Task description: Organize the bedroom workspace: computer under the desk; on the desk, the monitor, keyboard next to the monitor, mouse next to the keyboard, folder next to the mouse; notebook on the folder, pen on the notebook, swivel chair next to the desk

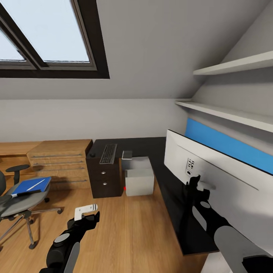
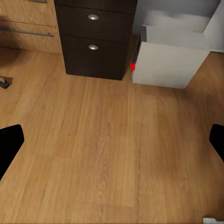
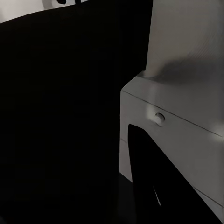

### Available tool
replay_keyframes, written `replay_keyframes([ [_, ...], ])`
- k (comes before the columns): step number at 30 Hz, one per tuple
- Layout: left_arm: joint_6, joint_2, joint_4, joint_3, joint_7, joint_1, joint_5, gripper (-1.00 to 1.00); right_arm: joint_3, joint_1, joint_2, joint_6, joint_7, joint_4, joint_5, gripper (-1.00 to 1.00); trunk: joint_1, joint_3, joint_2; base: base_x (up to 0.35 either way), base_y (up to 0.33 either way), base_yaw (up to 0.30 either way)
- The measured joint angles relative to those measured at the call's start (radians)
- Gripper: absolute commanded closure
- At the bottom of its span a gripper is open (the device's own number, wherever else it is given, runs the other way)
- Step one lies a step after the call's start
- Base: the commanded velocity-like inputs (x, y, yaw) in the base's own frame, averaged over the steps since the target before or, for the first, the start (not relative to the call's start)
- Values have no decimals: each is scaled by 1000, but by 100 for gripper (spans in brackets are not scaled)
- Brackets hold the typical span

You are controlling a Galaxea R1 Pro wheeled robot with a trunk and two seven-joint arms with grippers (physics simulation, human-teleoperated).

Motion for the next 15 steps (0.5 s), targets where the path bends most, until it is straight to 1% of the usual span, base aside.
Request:
replay_keyframes([
  [2,0,0,1,0,0,0,0,-100,5,0,0,1,0,0,0,100,0,0,0,37,28,0],
  [15,0,0,1,0,0,0,0,-100,2,0,0,2,0,-1,3,100,0,0,0,6,4,0],
])
